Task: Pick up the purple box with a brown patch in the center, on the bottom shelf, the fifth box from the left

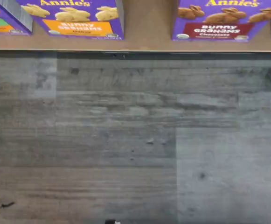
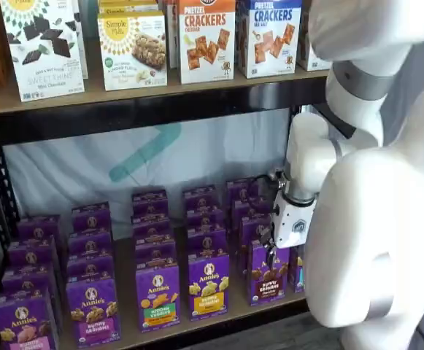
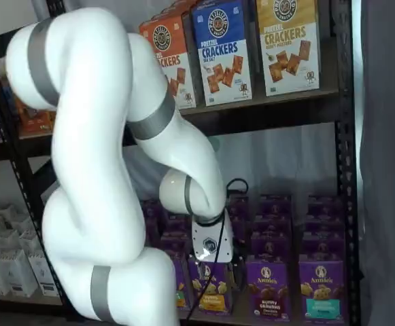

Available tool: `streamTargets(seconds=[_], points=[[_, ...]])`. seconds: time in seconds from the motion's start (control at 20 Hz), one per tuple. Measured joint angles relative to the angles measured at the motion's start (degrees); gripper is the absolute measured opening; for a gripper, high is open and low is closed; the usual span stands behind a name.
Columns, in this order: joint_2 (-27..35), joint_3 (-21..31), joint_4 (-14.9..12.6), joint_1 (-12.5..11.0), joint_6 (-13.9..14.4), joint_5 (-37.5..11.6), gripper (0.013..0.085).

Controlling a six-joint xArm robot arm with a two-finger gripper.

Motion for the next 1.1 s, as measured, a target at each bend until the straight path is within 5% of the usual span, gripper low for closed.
streamTargets(seconds=[0.2, 0.35, 0.45, 0.6, 0.75, 0.9, 1.0, 1.1], points=[[7.23, -2.77, 1.61, 1.22, -0.53, -4.17, 0.085], [13.16, -5.54, -1.72, 1.5, 2.84, -7.63, 0.085], [15.79, -7.05, 0.55, 2.11, 1.17, -8.71, 0.085], [19.65, -9.5, -4.45, 1.81, 5.79, -10.12, 0.085], [22.98, -11.26, -6.54, 2.21, 8.2, -12.92, 0.085], [26.09, -13.12, -2.95, 3.79, 6.08, -15.15, 0.085], [28.48, -14.93, 2.69, 5.47, 2.09, -15.96, 0.085], [30.53, -16.68, 1.34, 5.57, 3.63, -16.14, 0.085]])
